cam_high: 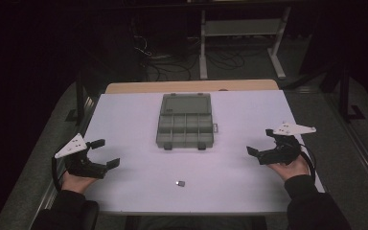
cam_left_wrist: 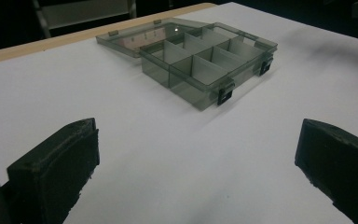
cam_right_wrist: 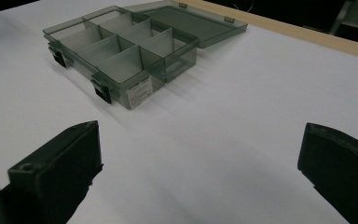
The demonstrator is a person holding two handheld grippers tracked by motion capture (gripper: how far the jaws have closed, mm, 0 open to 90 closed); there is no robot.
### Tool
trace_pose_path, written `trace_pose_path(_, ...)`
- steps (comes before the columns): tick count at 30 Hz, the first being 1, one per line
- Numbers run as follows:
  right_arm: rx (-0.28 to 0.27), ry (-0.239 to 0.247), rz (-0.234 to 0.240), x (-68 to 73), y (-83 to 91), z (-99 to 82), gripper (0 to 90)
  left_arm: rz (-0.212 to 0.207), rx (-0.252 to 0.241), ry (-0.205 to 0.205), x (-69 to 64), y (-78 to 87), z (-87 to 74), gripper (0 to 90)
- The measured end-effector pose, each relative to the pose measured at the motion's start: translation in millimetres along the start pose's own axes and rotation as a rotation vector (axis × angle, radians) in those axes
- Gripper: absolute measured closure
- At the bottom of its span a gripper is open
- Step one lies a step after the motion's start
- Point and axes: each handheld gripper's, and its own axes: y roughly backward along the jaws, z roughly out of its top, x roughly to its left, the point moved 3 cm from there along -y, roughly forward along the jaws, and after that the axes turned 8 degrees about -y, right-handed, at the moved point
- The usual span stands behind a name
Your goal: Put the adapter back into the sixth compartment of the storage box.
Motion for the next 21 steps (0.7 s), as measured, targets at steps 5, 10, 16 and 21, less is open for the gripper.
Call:
trace_pose_path(5, 0.000, 0.012, 0.012, 3.3, 1.9, 3.5, 0.0, -0.003, -0.001, 0.000, -0.3, -1.0, 0.2, 0.0)
trace_pose_path(10, 0.006, 0.034, 0.042, 12.4, 3.3, 9.4, 0.0, -0.006, -0.001, 0.002, 0.0, -1.7, 0.3, 0.0)
trace_pose_path(16, 0.013, 0.056, 0.061, 20.8, 3.8, 14.4, 0.0, -0.009, 0.002, 0.000, 0.2, -2.7, 0.5, 0.0)
trace_pose_path(21, 0.026, 0.103, 0.093, 35.3, 2.5, 22.1, 0.0, -0.012, 0.006, 0.001, 0.2, -3.2, 0.3, 0.0)
